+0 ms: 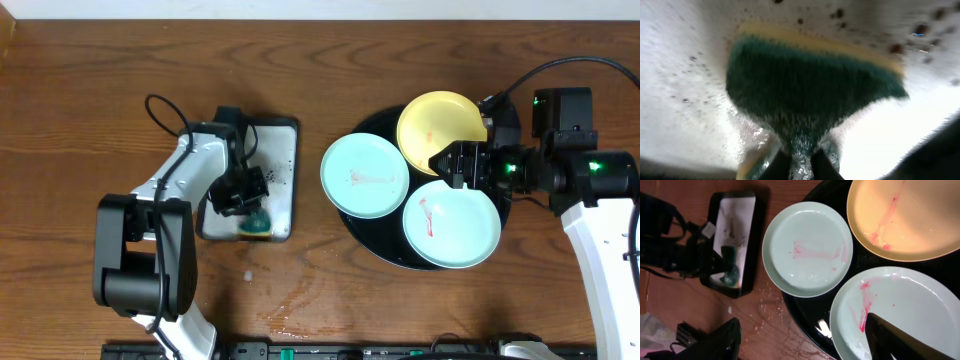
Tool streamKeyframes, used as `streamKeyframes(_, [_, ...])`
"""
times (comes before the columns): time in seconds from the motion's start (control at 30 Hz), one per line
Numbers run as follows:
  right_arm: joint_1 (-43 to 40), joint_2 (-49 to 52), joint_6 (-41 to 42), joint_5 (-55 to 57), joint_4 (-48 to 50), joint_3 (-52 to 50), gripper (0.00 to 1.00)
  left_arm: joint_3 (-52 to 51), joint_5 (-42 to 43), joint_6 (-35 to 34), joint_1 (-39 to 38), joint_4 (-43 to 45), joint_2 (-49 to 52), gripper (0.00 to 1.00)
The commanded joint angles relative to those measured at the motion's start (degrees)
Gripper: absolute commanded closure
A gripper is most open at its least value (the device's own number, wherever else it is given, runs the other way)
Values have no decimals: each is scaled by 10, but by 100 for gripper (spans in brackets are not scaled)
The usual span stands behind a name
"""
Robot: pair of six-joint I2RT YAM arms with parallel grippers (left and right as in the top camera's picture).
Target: Clean dirty plates on tray and stack at the side
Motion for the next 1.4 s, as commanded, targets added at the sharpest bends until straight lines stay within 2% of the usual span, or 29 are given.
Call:
streamKeyframes(0.0, [6, -4, -4, 3, -2, 11, 24, 48, -5, 6, 2, -12, -24, 89])
streamKeyframes(0.03, [6, -4, -4, 13, -3, 11, 24, 48, -5, 8, 2, -15, -33, 73])
streamKeyframes(0.13, [6, -4, -1, 62, -19, 11, 24, 48, -5, 8, 2, -34, -49, 57])
streamKeyframes(0.23, [6, -4, 22, 113, -39, 11, 23, 37, -8, 8, -1, -44, -47, 47])
streamKeyframes(0.33, [-2, -4, 58, 161, -66, 11, 15, 8, -14, 7, -4, -18, -46, 45])
streamKeyframes(0.4, [-20, -4, 63, 155, -86, 11, 12, -17, -14, 7, -7, 17, -42, 45])
streamKeyframes(0.47, [-45, -3, 54, 157, -103, 10, 11, -39, -14, 8, -8, 49, -38, 46])
streamKeyframes(0.5, [-57, -3, 45, 157, -109, 10, 11, -50, -14, 7, -8, 64, -36, 51])
streamKeyframes(0.57, [-78, -3, 34, 152, -123, 10, 11, -69, -14, 7, -7, 85, -34, 66])
streamKeyframes(0.63, [-96, -3, 12, 148, -140, 6, 12, -75, -14, 8, -7, 96, -33, 87])
streamKeyframes(0.67, [-98, -3, 6, 148, -141, 2, 12, -75, -14, 8, -7, 100, -33, 92])
streamKeyframes(0.77, [-97, -2, 2, 148, -137, -19, 12, -64, -14, 8, -7, 100, -36, 93])
streamKeyframes(1.07, [-100, -2, 3, 148, -68, -127, 14, 1, -53, 15, -7, 21, -70, 93])
streamKeyframes(1.1, [-100, -2, 2, 148, -52, -137, 13, 1, -53, 14, -7, 18, -78, 83])
streamKeyframes(1.13, [-100, -2, 0, 148, -44, -140, 12, 1, -52, 14, -7, 16, -80, 64])
streamKeyframes(1.23, [-100, -2, -11, 148, -28, -142, 10, -3, -52, 14, -7, 20, -77, 43])
streamKeyframes(1.37, [-100, -2, -8, 147, -23, -142, 9, -34, -46, 9, -13, 82, -68, 39])
